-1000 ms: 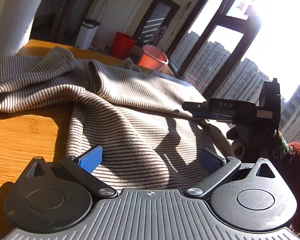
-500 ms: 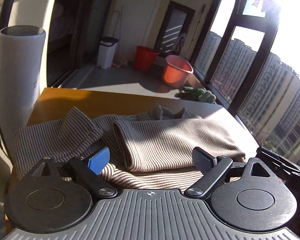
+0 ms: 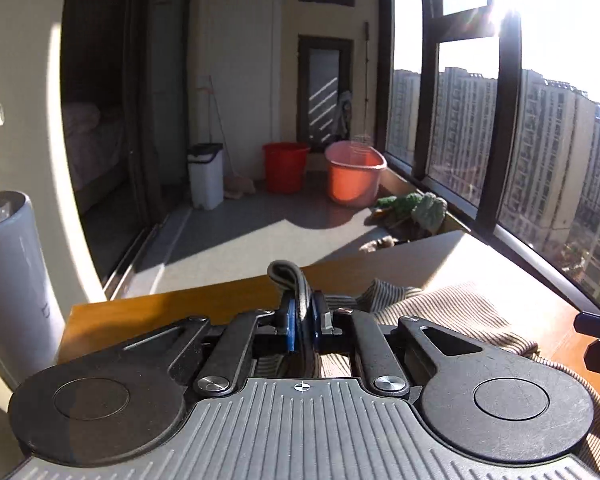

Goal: Fold clothes
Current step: 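Grasp the other sleeve with the left gripper, then lift the sleeve with the left gripper, fold it across the body, release, then press and smooth the folded sweater with both open grippers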

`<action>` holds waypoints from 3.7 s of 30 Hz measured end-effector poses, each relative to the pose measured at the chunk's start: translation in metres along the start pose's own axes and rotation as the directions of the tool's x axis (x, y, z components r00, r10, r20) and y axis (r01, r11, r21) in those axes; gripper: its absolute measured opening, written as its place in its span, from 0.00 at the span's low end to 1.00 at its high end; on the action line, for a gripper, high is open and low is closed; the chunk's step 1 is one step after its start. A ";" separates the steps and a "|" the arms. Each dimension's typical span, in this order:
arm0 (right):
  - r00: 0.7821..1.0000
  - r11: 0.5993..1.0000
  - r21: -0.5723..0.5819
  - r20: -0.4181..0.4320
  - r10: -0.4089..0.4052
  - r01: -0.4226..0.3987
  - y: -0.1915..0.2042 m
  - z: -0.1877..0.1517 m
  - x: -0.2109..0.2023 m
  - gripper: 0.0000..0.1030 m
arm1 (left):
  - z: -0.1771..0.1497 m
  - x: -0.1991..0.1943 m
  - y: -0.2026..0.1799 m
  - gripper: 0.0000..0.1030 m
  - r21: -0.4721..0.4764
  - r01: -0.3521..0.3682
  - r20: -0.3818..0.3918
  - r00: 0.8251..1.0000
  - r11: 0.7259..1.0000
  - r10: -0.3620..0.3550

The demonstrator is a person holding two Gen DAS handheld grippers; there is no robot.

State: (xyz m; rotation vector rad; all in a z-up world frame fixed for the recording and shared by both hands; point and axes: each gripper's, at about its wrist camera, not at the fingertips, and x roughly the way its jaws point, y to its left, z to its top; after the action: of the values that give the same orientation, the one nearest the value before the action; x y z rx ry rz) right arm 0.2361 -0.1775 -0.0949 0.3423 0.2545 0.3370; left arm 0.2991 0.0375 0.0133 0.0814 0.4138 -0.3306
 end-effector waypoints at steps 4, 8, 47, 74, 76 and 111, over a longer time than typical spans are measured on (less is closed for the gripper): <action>1.000 1.000 0.000 -0.004 -0.005 0.005 0.000 0.000 0.001 0.92 | -0.005 0.021 0.010 0.13 0.002 -0.020 -0.041 0.999 1.000 0.020; 1.000 1.000 0.003 -0.008 -0.010 0.010 0.001 0.000 0.003 0.94 | -0.027 0.033 0.030 0.26 0.007 -0.117 -0.125 0.985 0.993 0.117; 0.814 0.932 0.288 -0.473 0.338 -0.220 0.144 0.051 0.172 0.12 | -0.047 -0.090 0.018 0.10 0.168 -0.147 0.035 0.989 0.975 0.143; 0.902 0.922 0.187 -0.341 -0.263 0.339 -0.063 0.026 0.084 0.32 | -0.045 -0.055 0.021 0.88 -0.153 0.096 -0.039 0.994 0.984 -0.103; 0.905 0.918 0.143 -0.280 -0.322 0.370 -0.049 0.027 0.072 0.32 | -0.049 -0.042 0.015 0.91 -0.162 0.114 -0.047 0.991 0.980 -0.123; 0.936 0.956 0.030 -0.214 -0.279 0.292 0.016 -0.004 0.095 0.68 | -0.091 -0.011 0.045 1.00 -0.306 -0.075 -0.156 0.987 0.949 0.028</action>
State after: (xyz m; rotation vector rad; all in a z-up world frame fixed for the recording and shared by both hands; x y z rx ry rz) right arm 0.3176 -0.1276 -0.1104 0.3256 0.5157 0.0762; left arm 0.2697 0.0962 -0.0651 -0.1930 0.6076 -0.2049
